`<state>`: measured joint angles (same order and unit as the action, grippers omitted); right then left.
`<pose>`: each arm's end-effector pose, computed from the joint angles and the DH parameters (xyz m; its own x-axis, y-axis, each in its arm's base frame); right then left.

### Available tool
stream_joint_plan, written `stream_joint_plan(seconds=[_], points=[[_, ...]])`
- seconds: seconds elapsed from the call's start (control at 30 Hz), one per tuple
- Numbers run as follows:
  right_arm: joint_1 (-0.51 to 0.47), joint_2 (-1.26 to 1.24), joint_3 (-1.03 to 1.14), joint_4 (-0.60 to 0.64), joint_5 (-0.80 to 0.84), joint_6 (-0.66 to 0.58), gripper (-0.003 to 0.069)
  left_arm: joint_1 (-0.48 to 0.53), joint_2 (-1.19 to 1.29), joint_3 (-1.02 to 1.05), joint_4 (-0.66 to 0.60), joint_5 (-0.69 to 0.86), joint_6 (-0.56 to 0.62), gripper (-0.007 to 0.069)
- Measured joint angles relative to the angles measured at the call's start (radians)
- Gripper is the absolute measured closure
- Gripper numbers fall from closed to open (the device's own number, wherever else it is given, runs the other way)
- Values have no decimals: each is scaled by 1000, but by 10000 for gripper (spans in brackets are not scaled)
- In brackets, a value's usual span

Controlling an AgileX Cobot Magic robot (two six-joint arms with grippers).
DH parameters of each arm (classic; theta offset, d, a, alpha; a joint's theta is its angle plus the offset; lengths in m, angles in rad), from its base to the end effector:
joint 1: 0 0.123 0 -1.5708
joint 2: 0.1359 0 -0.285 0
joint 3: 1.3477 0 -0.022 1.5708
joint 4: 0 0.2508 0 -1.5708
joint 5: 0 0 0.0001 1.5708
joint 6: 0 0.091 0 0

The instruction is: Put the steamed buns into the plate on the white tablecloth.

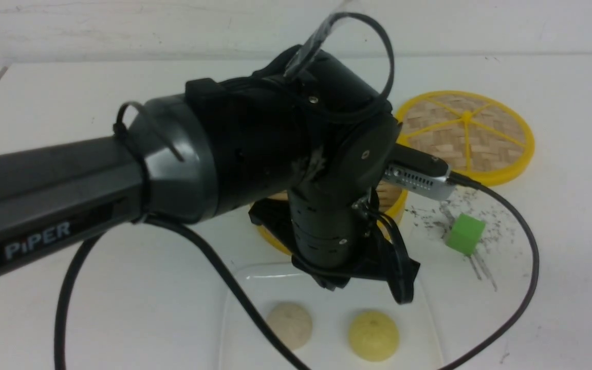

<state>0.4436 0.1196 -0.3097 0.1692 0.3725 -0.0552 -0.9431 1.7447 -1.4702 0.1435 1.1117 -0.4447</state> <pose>0.0427 0.0265 0.2766 -0.1306 0.0511 -0.9901 -0.4726 0.8747 0.1075 0.2220 -0.2861 0.2825 -0.8153 0.4960 -0.2988 0.5162 0.8564 0.0133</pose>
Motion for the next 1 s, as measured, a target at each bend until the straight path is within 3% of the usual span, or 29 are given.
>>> stream_joint_plan(seconds=[0.33, 0.6, 0.83, 1.0], points=[[-309, -131, 284, -32, 0, 0, 654, -1, -28, 0, 132, 89, 0, 601], [-356, -132, 331, -51, 22, 0, 650, 0, -225, 0, 301, 118, 0, 598], [-434, -132, 331, -54, 24, 0, 648, 6, -414, 15, 306, 125, 47, 598], [-492, -132, 331, -74, 25, 0, 644, 85, -592, 165, 295, 125, 57, 595]])
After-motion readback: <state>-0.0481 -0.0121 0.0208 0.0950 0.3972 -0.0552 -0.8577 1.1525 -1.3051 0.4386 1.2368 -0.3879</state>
